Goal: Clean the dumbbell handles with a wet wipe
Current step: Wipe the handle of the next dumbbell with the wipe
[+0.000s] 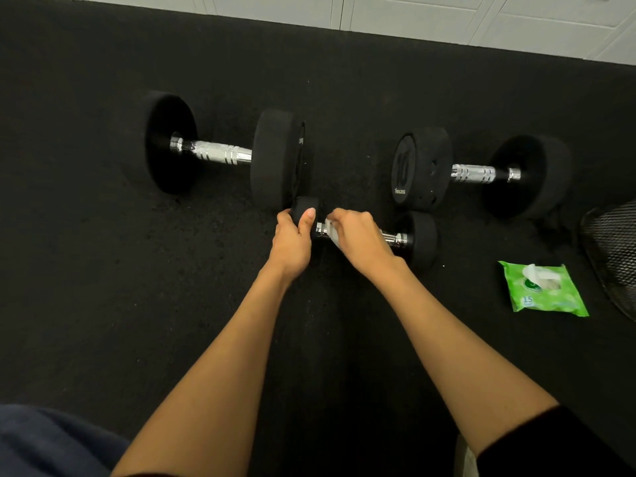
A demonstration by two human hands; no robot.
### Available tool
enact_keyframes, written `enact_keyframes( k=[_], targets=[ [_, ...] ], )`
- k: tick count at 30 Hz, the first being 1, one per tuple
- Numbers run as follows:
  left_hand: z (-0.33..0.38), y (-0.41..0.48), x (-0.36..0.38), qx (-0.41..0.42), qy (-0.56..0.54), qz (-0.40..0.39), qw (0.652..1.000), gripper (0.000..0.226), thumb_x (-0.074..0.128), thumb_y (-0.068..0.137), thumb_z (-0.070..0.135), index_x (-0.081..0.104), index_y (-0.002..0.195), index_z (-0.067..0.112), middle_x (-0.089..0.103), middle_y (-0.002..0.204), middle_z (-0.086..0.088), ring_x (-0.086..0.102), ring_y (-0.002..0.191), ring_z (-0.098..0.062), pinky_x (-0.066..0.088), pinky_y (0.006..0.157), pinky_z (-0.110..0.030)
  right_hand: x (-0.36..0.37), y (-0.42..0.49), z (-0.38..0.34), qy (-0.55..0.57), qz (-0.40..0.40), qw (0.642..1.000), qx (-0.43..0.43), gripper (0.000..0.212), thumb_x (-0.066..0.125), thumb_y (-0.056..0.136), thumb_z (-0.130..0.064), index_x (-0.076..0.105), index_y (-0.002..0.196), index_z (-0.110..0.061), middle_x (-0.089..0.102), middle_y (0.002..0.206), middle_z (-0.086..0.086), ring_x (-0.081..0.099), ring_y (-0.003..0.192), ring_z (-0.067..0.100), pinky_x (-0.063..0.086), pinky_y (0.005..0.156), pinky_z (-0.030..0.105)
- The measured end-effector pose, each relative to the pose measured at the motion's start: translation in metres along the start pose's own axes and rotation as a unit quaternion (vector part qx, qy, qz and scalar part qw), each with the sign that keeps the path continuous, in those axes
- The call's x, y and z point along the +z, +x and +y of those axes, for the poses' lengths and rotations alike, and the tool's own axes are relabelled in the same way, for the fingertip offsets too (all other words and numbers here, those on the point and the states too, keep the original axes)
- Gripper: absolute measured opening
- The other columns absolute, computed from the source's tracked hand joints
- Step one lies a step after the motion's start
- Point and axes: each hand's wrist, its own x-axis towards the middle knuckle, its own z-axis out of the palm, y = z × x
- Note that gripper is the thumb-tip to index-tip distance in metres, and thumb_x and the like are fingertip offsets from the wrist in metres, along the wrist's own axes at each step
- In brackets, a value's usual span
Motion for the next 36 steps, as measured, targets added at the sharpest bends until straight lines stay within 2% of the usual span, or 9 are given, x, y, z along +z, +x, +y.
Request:
enact_keyframes(
  k=[6, 8, 11, 17, 20, 23, 27, 32, 36],
  targets=[
    [0.002, 0.0, -0.002, 0.0, -0.009, 0.0, 1.0, 0.066, 0.037, 0.098, 0.05, 0.016, 0.148, 0.012, 0.035, 0.149, -0.01, 0.036, 0.135, -0.027, 0.033, 0.105, -0.038, 0.006, -0.031, 0.014, -0.06, 0.026, 0.994, -0.092, 0.049, 0.055, 0.091, -0.002, 0.046, 0.138, -0.012, 0.045, 0.144, 0.01, 0.042, 0.133, 0.024, 0.026, 0.114, 0.033],
    [0.002, 0.001, -0.002, 0.0, -0.011, 0.0, 1.0, 0.065, 0.037, 0.098, 0.049, 0.017, 0.148, 0.012, 0.036, 0.148, -0.01, 0.037, 0.134, -0.026, 0.033, 0.103, -0.036, 0.002, -0.026, 0.015, -0.037, 0.023, 0.997, -0.069, 0.042, 0.054, 0.092, -0.005, 0.051, 0.134, -0.013, 0.052, 0.136, 0.01, 0.048, 0.126, 0.026, 0.034, 0.109, 0.036],
    [0.002, 0.002, -0.001, -0.001, -0.011, 0.003, 1.0, 0.064, 0.037, 0.098, 0.049, 0.018, 0.147, 0.012, 0.037, 0.147, -0.01, 0.038, 0.132, -0.026, 0.034, 0.1, -0.034, -0.004, -0.006, 0.005, 0.071, 0.006, 0.997, 0.007, 0.023, 0.057, 0.093, -0.021, 0.064, 0.114, -0.015, 0.063, 0.108, 0.009, 0.059, 0.1, 0.024, 0.051, 0.085, 0.04],
    [0.001, 0.002, -0.002, 0.0, -0.018, 0.004, 1.0, 0.062, 0.038, 0.098, 0.048, 0.021, 0.146, 0.012, 0.04, 0.144, -0.01, 0.041, 0.129, -0.025, 0.036, 0.098, -0.033, -0.001, 0.014, -0.007, 0.042, 0.017, 0.997, 0.062, 0.023, 0.051, 0.097, -0.026, 0.069, 0.104, -0.013, 0.063, 0.089, 0.005, 0.062, 0.088, 0.025, 0.047, 0.072, 0.033],
    [0.001, 0.001, -0.001, 0.001, -0.022, 0.001, 1.0, 0.063, 0.038, 0.098, 0.048, 0.019, 0.147, 0.012, 0.037, 0.147, -0.011, 0.039, 0.132, -0.026, 0.035, 0.099, -0.033, 0.012, -0.002, -0.003, -0.028, 0.019, 0.999, -0.009, 0.031, 0.051, 0.097, -0.018, 0.059, 0.126, -0.015, 0.063, 0.116, 0.008, 0.06, 0.102, 0.027, 0.05, 0.085, 0.038],
    [-0.001, 0.001, -0.001, 0.003, -0.01, 0.008, 1.0, 0.067, 0.038, 0.097, 0.05, 0.018, 0.148, 0.012, 0.037, 0.148, -0.011, 0.037, 0.135, -0.027, 0.032, 0.11, -0.041, 0.02, -0.012, 0.002, -0.084, 0.011, 0.993, -0.077, 0.049, 0.054, 0.095, -0.015, 0.042, 0.143, -0.014, 0.047, 0.142, 0.008, 0.049, 0.123, 0.028, 0.042, 0.102, 0.04],
    [0.0, 0.003, 0.0, -0.002, -0.012, 0.012, 1.0, 0.066, 0.039, 0.096, 0.052, 0.021, 0.146, 0.013, 0.04, 0.145, -0.01, 0.04, 0.132, -0.027, 0.034, 0.109, -0.043, 0.004, 0.007, -0.002, -0.053, -0.032, 0.998, 0.004, 0.046, 0.061, 0.09, -0.029, 0.053, 0.134, -0.022, 0.063, 0.119, 0.009, 0.057, 0.109, 0.029, 0.047, 0.091, 0.038],
    [0.002, 0.001, 0.001, -0.001, -0.005, 0.017, 1.0, 0.063, 0.039, 0.097, 0.051, 0.024, 0.145, 0.013, 0.042, 0.143, -0.01, 0.041, 0.13, -0.027, 0.036, 0.107, -0.041, -0.005, 0.02, 0.003, 0.135, -0.027, 0.989, 0.047, 0.018, 0.067, 0.086, -0.03, 0.076, 0.097, -0.02, 0.072, 0.094, 0.007, 0.064, 0.092, 0.021, 0.051, 0.083, 0.042],
    [0.003, 0.001, 0.0, 0.002, -0.004, 0.018, 1.0, 0.064, 0.039, 0.097, 0.05, 0.022, 0.146, 0.012, 0.041, 0.145, -0.011, 0.041, 0.131, -0.027, 0.035, 0.107, -0.039, 0.01, 0.012, -0.007, -0.011, 0.006, 0.999, 0.033, 0.026, 0.048, 0.097, -0.027, 0.068, 0.103, -0.013, 0.066, 0.093, 0.011, 0.062, 0.09, 0.031, 0.05, 0.076, 0.04]
  ],
)
